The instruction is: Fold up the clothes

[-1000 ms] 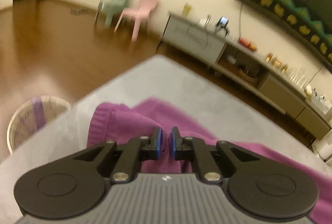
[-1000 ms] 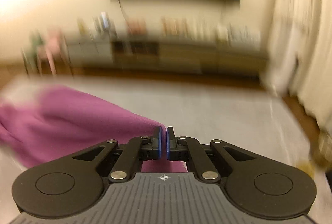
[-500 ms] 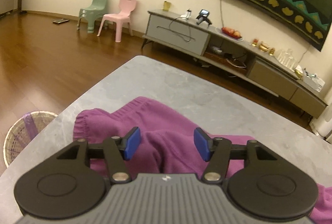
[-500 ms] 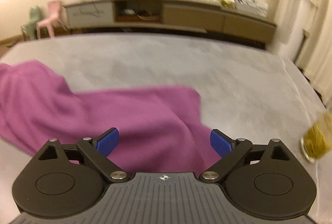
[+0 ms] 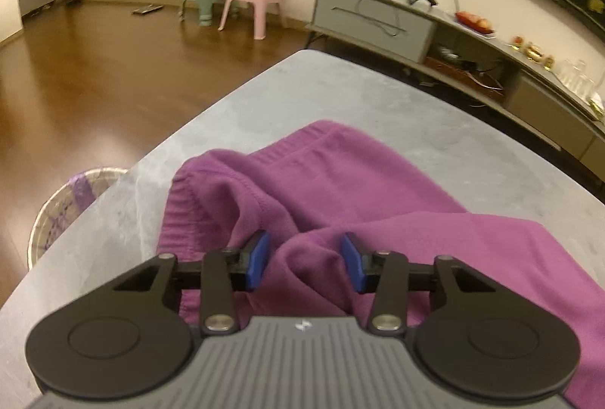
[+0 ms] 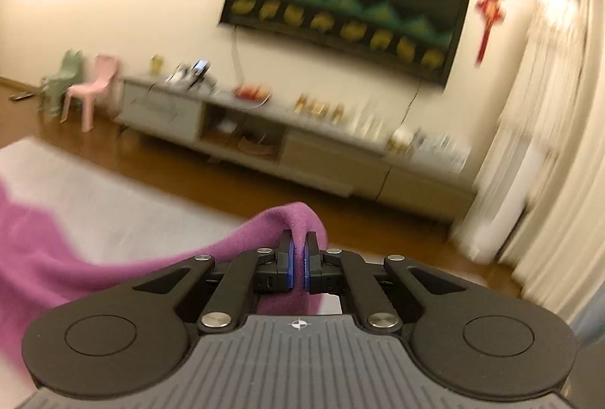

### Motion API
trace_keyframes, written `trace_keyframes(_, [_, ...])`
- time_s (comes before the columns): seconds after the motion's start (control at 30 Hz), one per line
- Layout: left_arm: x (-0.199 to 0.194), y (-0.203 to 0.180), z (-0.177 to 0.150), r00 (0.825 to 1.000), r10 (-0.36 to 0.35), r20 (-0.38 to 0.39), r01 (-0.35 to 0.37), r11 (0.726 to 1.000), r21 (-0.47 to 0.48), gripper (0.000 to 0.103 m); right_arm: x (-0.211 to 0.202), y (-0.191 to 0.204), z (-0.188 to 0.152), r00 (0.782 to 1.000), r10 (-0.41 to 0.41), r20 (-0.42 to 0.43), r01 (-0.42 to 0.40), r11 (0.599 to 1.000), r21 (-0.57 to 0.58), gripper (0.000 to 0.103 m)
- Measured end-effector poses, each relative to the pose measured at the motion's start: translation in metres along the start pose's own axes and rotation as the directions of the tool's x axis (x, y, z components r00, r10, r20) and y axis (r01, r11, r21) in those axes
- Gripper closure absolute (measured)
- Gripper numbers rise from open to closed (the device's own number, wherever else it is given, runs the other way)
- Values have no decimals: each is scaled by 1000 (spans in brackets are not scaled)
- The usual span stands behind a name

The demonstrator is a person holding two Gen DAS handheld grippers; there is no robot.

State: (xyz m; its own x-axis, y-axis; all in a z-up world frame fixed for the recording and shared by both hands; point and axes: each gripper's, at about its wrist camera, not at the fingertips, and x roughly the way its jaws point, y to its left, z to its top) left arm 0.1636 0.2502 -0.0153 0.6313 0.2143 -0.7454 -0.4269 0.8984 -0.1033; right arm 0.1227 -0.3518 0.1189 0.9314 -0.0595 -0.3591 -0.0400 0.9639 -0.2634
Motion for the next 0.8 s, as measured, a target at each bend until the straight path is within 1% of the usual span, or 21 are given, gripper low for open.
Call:
trace_keyframes(0.07, [0,0,0,1000,15,7,-15,1000,10,60,47,-5,1,994,-94,-54,92,995,-39,99])
trace_keyframes(0.1, [-1,-1,0,1000,22,12,-23,1000,18,60,71,-7,1,987,-140,-83,136,989,-59,96])
trace_keyframes(0.13, [-3,-2,0,999,29,18,-29,999,28,60,101,-9,-15,973,-165,-164,157,986,-57,85])
trace_keyframes(0.17, [-6,-2,0,999,31,27,-32,999,34,60,124,-13,-38,945,-157,-286,152,988,-41,78])
trace_keyframes(0.2, [-12,-2,2,999,24,42,-25,999,36,60,145,-16,-59,908,-144,-394,149,989,-17,76])
trace_keyframes(0.23, [-18,-1,4,998,13,60,-15,999,38,61,137,-23,-74,918,-103,-384,146,986,85,69])
trace_keyframes(0.27, [-26,0,6,997,1,82,-4,999,42,60,129,-29,-88,927,-61,-370,138,973,186,59])
trace_keyframes(0.3, [-30,0,9,995,-5,99,0,998,57,57,118,-33,-101,936,2,-353,103,955,277,34])
trace_keyframes(0.33, [-32,0,11,994,-8,109,0,997,76,55,108,-34,-116,935,54,-351,74,937,342,22])
trace_keyframes(0.37, [-34,-1,13,993,-12,119,0,995,96,54,101,-32,-125,930,77,-359,58,934,352,22])
trace_keyframes(0.4, [-32,-2,14,994,-17,110,4,993,118,54,93,-30,-135,925,101,-366,42,931,363,22])
trace_keyframes(0.5, [-12,-9,11,999,-17,45,9,984,176,57,70,-25,-165,907,170,-386,-4,919,395,23])
trace_keyframes(0.53, [-7,-12,8,999,-5,33,-1,981,196,57,63,-22,-173,900,191,-392,-19,915,402,35])
trace_keyframes(0.57, [-3,-14,5,1000,8,29,-14,977,212,57,59,-14,-170,903,183,-389,-32,931,365,45])
trace_keyframes(0.6, [-1,-16,3,999,22,30,-28,974,223,57,57,-4,-164,904,183,-386,-60,949,309,77])
trace_keyframes(0.63, [2,-17,1,999,36,31,-42,971,235,58,55,3,-155,909,179,-377,-72,957,281,91])
trace_keyframes(0.67, [4,-16,0,999,43,32,-49,971,232,59,52,10,-145,914,177,-365,-85,963,255,96])
trace_keyframes(0.73, [6,-11,0,998,47,35,-54,976,210,62,19,4,-120,938,209,-277,-124,948,294,98])
trace_keyframes(0.77, [8,-9,-1,998,50,36,-56,979,198,63,4,1,-108,946,221,-236,-142,940,310,98])
trace_keyframes(0.8, [9,-7,1,997,56,43,-63,980,191,66,6,-7,-104,946,201,-253,-116,942,314,98])
